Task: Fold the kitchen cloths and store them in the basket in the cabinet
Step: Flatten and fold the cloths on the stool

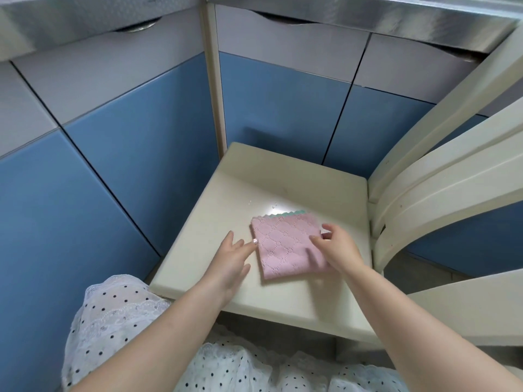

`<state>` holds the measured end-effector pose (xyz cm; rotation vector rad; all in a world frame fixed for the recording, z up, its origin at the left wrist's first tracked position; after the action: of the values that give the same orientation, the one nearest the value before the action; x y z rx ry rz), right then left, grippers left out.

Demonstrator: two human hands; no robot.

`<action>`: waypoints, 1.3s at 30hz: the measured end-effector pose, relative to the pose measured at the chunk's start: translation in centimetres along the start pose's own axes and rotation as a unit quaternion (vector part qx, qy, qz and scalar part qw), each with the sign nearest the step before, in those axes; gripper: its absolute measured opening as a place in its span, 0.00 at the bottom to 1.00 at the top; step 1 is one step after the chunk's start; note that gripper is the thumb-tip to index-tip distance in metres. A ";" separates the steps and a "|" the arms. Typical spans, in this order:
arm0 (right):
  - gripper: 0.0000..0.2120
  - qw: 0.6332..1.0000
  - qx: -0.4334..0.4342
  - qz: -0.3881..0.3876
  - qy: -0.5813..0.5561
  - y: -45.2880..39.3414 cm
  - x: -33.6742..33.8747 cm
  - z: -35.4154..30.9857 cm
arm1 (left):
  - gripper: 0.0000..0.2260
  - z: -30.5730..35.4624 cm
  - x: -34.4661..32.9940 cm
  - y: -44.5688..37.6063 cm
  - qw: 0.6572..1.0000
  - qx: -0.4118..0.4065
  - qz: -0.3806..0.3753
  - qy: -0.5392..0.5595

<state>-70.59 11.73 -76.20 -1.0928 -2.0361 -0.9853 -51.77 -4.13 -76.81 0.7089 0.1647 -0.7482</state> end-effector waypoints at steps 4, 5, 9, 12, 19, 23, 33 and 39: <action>0.23 0.980 -0.080 -0.098 -0.155 0.8 -1.8 1.3 | 0.37 0.2 0.1 0.0 0.991 0.051 0.003 0.121; 0.19 0.971 -0.088 -0.132 -0.178 1.2 -2.4 1.2 | 0.36 0.4 0.2 0.0 0.993 0.055 0.005 0.108; 0.08 0.953 -0.089 -0.203 -0.206 3.3 -3.8 0.4 | 0.22 0.9 1.1 0.3 0.998 0.065 0.000 -0.015; 0.07 0.934 -0.079 -0.232 -0.262 4.9 -4.6 -0.8 | 0.08 0.8 1.4 0.9 0.994 0.056 -0.036 -0.086; 0.10 0.896 0.029 -0.278 -0.346 7.1 -3.5 -9.8 | 0.09 5.6 3.9 4.1 0.999 -0.011 -0.031 -0.011; 0.12 0.905 0.111 -0.278 -0.301 8.1 -1.9 -17.1 | 0.10 11.5 6.2 6.8 0.995 -0.095 0.020 -0.005; 0.30 0.843 0.375 -0.328 -0.203 17.1 3.3 -39.1 | 0.27 30.0 13.5 21.4 0.894 -0.414 0.142 -0.094; 0.11 0.795 0.487 -0.250 -0.261 23.6 6.3 -49.7 | 0.14 39.2 15.7 31.5 0.795 -0.527 0.208 -0.215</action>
<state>-44.66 -18.06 -37.35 -0.2385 -2.8063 0.3145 -23.22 -21.99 -36.32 -0.5032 -0.0106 -0.2747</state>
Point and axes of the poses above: each hand's wrist, its own y-axis away from the middle knuckle, its own x-axis out of the back of the hand, z = x × y, the point moved 9 cm from there along -y, towards the middle knuckle, and after that the axes turned 11 degrees about y, right-handed, at the moved point
